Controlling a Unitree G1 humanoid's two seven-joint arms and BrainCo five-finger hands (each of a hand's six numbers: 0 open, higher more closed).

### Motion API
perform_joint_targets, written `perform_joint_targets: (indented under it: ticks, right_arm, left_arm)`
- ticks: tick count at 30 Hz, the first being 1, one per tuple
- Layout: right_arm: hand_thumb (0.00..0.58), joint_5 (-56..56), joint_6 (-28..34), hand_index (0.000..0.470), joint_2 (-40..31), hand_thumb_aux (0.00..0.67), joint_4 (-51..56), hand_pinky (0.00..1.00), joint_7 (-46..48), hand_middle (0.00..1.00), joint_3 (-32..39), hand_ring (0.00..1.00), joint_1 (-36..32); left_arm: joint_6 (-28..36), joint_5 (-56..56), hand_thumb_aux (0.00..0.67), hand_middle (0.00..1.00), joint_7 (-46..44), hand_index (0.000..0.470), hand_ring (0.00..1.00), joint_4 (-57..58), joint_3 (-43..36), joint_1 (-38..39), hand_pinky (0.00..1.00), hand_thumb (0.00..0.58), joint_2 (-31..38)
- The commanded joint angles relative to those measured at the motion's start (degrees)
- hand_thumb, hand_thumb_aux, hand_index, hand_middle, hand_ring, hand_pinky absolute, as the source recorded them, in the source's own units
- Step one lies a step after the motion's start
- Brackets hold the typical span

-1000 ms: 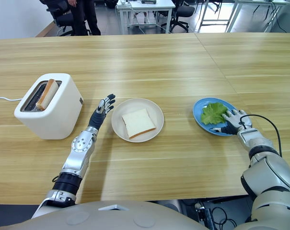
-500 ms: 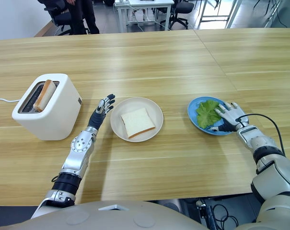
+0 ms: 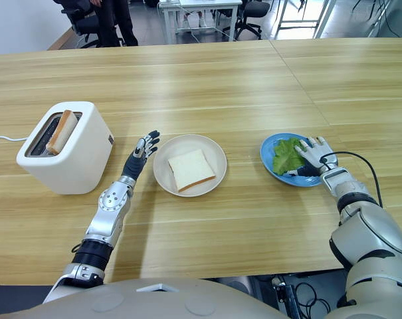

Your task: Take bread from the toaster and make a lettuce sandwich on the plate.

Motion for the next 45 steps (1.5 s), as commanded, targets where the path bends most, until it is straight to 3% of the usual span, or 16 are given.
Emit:
perform_joint_targets:
  ticks: [1, 5, 6, 7, 8, 9, 10, 29, 30, 31, 32, 33, 45]
  right_arm:
    - [0.000, -0.3, -0.4, 0.000, 1.9, 0.000, 1.6, 0.00, 1.7, 0.00, 1.6, 0.00, 0.9]
    - [0.000, 0.0, -0.9, 0.000, 2.7, 0.000, 2.1, 0.00, 2.4, 0.00, 1.7, 0.00, 1.1]
    - [0.112, 0.1, -1.0, 0.047, 2.9, 0.068, 2.1, 0.00, 2.7, 0.00, 1.6, 0.00, 1.2]
    - [0.445, 0.2, -1.2, 0.238, 3.0, 0.347, 2.2, 0.00, 2.9, 0.00, 1.5, 0.00, 1.2]
    - [0.549, 0.4, -1.4, 0.354, 3.1, 0.515, 2.2, 0.00, 3.1, 0.00, 1.4, 0.00, 1.3]
    - [0.579, 0.6, -1.5, 0.444, 3.1, 0.646, 2.3, 0.00, 3.2, 0.00, 1.3, 0.00, 1.3]
    - [0.580, 0.8, -1.6, 0.460, 3.1, 0.670, 2.3, 0.00, 3.4, 0.00, 1.3, 0.00, 1.4]
    - [0.580, 3.9, -3.7, 0.460, 2.4, 0.670, 1.8, 0.00, 3.7, 0.00, 0.4, 0.00, 2.8]
    - [0.580, 4.1, -3.9, 0.460, 2.3, 0.670, 1.7, 0.08, 3.6, 0.08, 0.2, 0.08, 2.8]
    - [0.580, 4.6, -4.1, 0.460, 2.1, 0.670, 1.6, 0.27, 3.6, 0.27, -0.1, 0.27, 2.9]
    - [0.580, 5.0, -4.3, 0.460, 1.9, 0.670, 1.4, 0.27, 3.5, 0.27, -0.5, 0.27, 2.9]
    - [0.580, 5.8, -4.6, 0.460, 1.6, 0.670, 1.2, 1.00, 3.5, 1.00, -1.1, 1.00, 2.9]
    - [0.580, 12.0, -8.6, 0.460, -4.1, 0.670, -5.5, 1.00, -1.5, 1.00, -7.9, 1.00, 4.3]
  left_arm:
    - [0.1, 0.6, 0.000, 0.00, 0.0, 0.000, 0.00, 0.3, -0.1, 0.5, 0.00, 0.000, 0.0]
    - [0.0, 0.8, 0.000, 0.00, 0.0, 0.000, 0.00, 0.3, -0.2, 0.6, 0.00, 0.000, 0.0]
    - [-0.1, 0.8, 0.000, 0.00, 0.0, 0.000, 0.00, 0.3, -0.2, 0.7, 0.00, 0.000, 0.0]
    - [-0.1, 0.8, 0.000, 0.00, 0.1, 0.000, 0.00, 0.3, -0.3, 0.7, 0.00, 0.000, 0.0]
    - [-0.2, 0.9, 0.000, 0.00, 0.1, 0.000, 0.00, 0.3, -0.3, 0.7, 0.00, 0.000, 0.0]
    - [-0.2, 0.9, 0.000, 0.00, 0.1, 0.000, 0.00, 0.2, -0.3, 0.7, 0.00, 0.000, -0.1]
    - [-0.2, 0.9, 0.000, 0.00, 0.1, 0.000, 0.00, 0.2, -0.3, 0.8, 0.00, 0.000, -0.1]
    - [-1.0, 1.2, 0.000, 0.00, 0.2, 0.000, 0.00, 0.5, -0.6, 1.4, 0.00, 0.000, -0.2]
    - [-1.0, 1.3, 0.000, 0.00, 0.2, 0.000, 0.00, 0.5, -0.7, 1.4, 0.00, 0.000, -0.2]
    - [-1.1, 1.3, 0.000, 0.00, 0.3, 0.000, 0.00, 0.5, -0.7, 1.4, 0.00, 0.000, -0.1]
    - [-1.1, 1.3, 0.000, 0.00, 0.3, 0.000, 0.00, 0.5, -0.7, 1.5, 0.00, 0.000, -0.1]
    - [-1.2, 1.4, 0.000, 0.00, 0.3, 0.000, 0.00, 0.5, -0.6, 1.5, 0.00, 0.000, -0.1]
    - [-2.0, 1.4, 0.000, 0.00, 0.8, 0.000, 0.00, 1.0, -0.1, 1.5, 0.00, 0.000, 0.0]
